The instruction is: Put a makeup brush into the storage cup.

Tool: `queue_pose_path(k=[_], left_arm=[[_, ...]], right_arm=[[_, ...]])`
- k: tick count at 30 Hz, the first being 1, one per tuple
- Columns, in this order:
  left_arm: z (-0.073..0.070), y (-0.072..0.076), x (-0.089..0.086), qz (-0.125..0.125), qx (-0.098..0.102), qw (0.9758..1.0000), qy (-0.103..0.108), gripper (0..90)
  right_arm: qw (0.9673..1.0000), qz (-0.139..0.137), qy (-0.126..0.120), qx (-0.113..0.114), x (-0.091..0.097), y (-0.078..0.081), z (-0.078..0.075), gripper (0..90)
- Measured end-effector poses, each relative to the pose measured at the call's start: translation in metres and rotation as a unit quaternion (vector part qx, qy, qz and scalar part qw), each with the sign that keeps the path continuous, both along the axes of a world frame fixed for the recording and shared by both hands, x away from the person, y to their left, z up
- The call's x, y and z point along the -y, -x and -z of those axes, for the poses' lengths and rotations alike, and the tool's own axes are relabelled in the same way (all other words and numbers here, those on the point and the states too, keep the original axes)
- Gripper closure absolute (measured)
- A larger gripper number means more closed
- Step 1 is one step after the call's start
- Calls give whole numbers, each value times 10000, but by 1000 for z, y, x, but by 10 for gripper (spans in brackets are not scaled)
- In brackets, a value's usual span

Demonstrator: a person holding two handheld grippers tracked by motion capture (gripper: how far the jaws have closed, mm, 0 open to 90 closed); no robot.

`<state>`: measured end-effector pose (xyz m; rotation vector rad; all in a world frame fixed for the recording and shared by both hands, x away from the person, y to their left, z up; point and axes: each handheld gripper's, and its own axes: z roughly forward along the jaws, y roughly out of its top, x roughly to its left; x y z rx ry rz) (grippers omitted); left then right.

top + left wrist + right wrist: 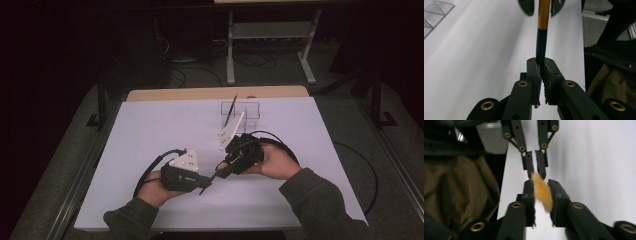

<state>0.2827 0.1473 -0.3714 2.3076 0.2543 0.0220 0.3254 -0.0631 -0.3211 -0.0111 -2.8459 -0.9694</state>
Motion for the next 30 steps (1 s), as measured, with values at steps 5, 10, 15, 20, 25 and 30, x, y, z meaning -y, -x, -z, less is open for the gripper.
queue_pose_path(k=[5,10,15,20,25,30], left_arm=[[-1,-3,-3,-139,-29,9996,242,839],[-2,-5,-5,-167,-61,9990,399,839],[-2,-7,-7,-320,-153,9975,617,839],[-3,-8,-8,-357,-144,9967,709,839],[-3,-9,-6,-396,-140,9962,761,839],[-3,-9,-6,-407,-189,9955,836,839]], right_arm=[[9990,167,-404,-124,5,1,10,723],[9960,293,-847,-58,9,0,10,732],[9933,392,-1086,-41,12,0,10,735],[9919,483,-1166,-120,13,-2,12,738],[9911,556,-1197,-145,12,-2,12,754],[9902,543,-1285,-108,13,-4,12,799]])
